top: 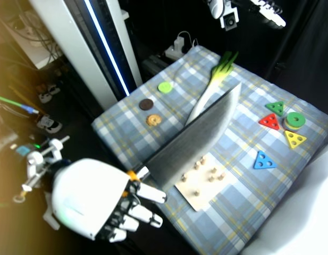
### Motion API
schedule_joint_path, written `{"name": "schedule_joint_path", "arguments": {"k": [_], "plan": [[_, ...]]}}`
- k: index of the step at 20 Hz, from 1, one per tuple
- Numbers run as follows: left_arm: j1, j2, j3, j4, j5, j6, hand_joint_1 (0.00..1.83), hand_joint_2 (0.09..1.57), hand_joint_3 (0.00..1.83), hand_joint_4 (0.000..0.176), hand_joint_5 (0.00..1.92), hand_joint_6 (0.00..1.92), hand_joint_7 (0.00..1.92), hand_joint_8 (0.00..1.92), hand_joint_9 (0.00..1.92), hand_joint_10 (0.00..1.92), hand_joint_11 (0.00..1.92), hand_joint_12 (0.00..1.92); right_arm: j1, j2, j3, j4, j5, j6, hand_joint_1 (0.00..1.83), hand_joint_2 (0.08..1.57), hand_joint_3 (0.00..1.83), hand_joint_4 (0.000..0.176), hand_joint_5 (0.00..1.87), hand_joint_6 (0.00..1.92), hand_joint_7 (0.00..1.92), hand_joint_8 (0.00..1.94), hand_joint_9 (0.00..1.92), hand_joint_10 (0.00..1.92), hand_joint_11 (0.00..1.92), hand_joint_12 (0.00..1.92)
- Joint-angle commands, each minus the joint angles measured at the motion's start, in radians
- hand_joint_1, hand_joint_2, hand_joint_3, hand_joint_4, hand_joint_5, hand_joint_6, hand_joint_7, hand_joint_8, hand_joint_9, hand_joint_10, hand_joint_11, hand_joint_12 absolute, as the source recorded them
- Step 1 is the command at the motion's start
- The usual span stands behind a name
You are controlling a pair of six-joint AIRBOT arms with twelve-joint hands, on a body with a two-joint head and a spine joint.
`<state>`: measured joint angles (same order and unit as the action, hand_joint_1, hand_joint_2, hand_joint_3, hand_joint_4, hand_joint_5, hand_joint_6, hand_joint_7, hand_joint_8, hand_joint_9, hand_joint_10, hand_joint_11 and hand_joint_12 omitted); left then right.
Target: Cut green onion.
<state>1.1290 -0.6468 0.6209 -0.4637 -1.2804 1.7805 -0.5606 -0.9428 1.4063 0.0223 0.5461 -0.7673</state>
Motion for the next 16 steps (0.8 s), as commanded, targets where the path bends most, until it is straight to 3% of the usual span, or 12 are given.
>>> {"name": "schedule_joint_path", "arguments": {"k": [1,6,8,10,11,12,13,14,15,16], "plan": [[-0.004,-0.005,-0.003,0.024,-0.127,-0.007,0.00,1.30,0.01,0.000,0.00,0.00,0.00,0.00,0.00,0.00,0.00,0.00,0.006,0.008,0.018,0.012,0.066,-0.014,1.35,1.27,0.00,0.176,0.75,1.92,1.02,1.94,1.23,1.92,1.35,1.92],[-0.003,-0.006,-0.003,0.024,-0.129,-0.007,0.00,1.31,0.01,0.000,0.00,0.00,0.00,0.00,0.00,0.00,0.00,0.00,0.006,-0.019,0.063,0.028,0.009,-0.014,1.35,1.27,0.00,0.176,0.78,1.92,1.02,1.94,1.20,1.92,1.30,1.92],[-0.004,-0.007,-0.003,0.024,-0.129,-0.007,0.00,1.32,0.01,0.000,0.00,0.00,0.00,0.00,0.00,0.00,0.00,0.00,0.006,-0.030,0.073,0.028,-0.009,-0.015,1.22,1.28,0.00,0.176,0.80,1.92,1.07,1.94,1.25,1.92,1.35,1.92],[-0.004,-0.007,-0.003,0.024,-0.129,-0.007,0.00,1.32,0.01,0.000,0.00,0.00,0.00,0.00,0.00,0.00,0.00,0.00,0.006,-0.035,0.072,0.022,-0.009,-0.017,0.99,1.28,0.00,0.150,0.80,1.92,1.04,1.94,1.19,1.92,1.28,1.92],[-0.004,-0.007,-0.003,0.024,-0.129,-0.007,0.00,1.32,0.01,0.000,0.00,0.00,0.00,0.00,0.00,0.00,0.00,0.00,0.006,-0.035,0.070,0.012,-0.009,-0.017,0.90,1.27,0.00,0.026,0.69,1.62,0.86,1.84,1.00,1.92,1.07,1.92],[-0.004,-0.007,-0.003,0.024,-0.129,-0.007,0.00,1.32,0.01,0.000,0.00,0.00,0.00,0.00,0.00,0.00,0.00,0.00,0.006,-0.035,0.066,0.002,-0.009,-0.017,0.86,1.28,0.00,0.146,0.66,1.49,0.69,1.09,0.73,1.28,0.67,1.61],[-0.004,-0.007,-0.003,0.024,-0.130,-0.007,0.00,1.32,0.01,0.000,0.00,0.00,0.00,0.00,0.00,0.00,0.00,0.00,0.006,-0.036,0.061,-0.003,-0.009,-0.017,0.75,1.18,0.00,0.028,0.55,0.64,0.68,0.61,0.63,0.88,0.44,1.44],[-0.004,-0.007,-0.003,0.024,-0.132,-0.007,0.00,1.31,0.01,0.000,0.00,0.00,0.00,0.00,0.00,0.00,0.00,0.00,0.006,-0.036,0.059,-0.006,-0.009,-0.017,0.69,1.12,0.00,0.034,0.38,0.19,0.55,0.21,0.55,0.43,0.27,1.20],[-0.004,-0.006,-0.003,0.023,-0.136,-0.007,0.00,1.31,0.01,0.000,0.00,0.00,0.00,0.00,0.00,0.00,0.00,0.00,0.006,-0.036,0.059,-0.006,-0.009,-0.016,0.67,1.04,0.00,0.035,0.21,0.04,0.37,0.05,0.41,0.16,0.06,1.06],[-0.004,-0.007,-0.003,0.021,-0.145,-0.007,0.00,1.31,0.01,0.000,0.00,0.00,0.00,0.00,0.00,0.00,0.00,0.00,0.006,-0.035,0.056,-0.006,-0.008,-0.016,0.66,1.01,0.00,0.041,0.09,0.01,0.25,0.01,0.29,0.05,0.01,0.90]]}}
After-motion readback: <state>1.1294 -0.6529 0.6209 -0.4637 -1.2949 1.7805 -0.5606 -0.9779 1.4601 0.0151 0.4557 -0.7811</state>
